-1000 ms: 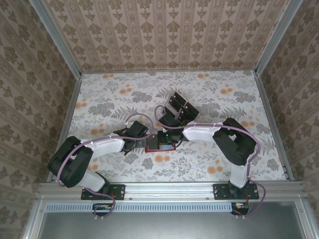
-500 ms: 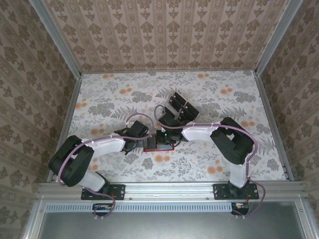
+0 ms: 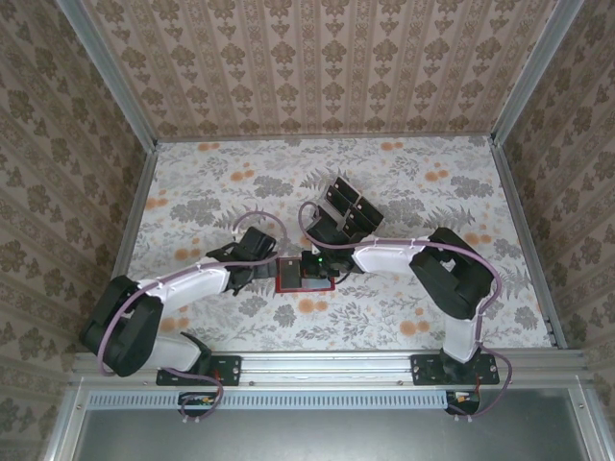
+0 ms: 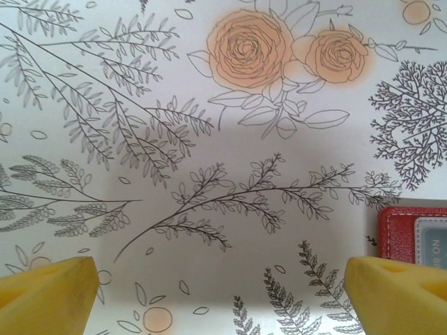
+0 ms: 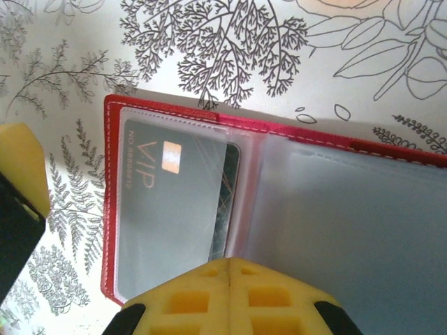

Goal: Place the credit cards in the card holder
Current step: Insert the credit card into the card slot.

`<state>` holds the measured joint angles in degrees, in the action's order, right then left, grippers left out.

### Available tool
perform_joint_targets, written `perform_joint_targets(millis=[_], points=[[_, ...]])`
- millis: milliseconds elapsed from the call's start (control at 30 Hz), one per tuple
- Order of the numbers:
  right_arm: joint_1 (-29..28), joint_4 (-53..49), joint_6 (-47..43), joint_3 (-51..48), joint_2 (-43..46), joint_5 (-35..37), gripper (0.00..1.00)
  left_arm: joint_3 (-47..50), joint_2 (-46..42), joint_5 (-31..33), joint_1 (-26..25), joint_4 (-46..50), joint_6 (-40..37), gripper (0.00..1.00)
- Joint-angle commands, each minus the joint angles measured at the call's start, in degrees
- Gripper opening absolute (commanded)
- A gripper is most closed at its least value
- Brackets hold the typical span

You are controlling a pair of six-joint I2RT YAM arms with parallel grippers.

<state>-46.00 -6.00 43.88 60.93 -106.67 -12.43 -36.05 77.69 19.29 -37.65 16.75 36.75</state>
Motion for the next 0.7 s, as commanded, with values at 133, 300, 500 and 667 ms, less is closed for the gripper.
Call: perform_joint_targets(millis=[133, 300, 500, 667], points=[[-0.3, -1.0, 0.4, -1.2, 3.3, 0.0, 0.02, 0.3, 0.6, -0.7, 0.5, 1.8, -0.8, 1.0], [-0.4, -0.9, 0.5, -1.4, 3.0, -0.4, 0.02, 1.5, 1.5, -1.2, 0.4, 0.9, -0.3, 1.0], [-0.8, 0.3, 1.1, -1.2, 1.1, -1.0, 0.02, 2.2, 2.4, -1.5, 0.3, -0.1, -0.1, 1.0], [-1.4, 1.0, 1.6, -0.2, -0.5, -1.6, 0.02, 2.1, 3.2, -1.8, 0.2, -0.7, -0.1, 1.0]])
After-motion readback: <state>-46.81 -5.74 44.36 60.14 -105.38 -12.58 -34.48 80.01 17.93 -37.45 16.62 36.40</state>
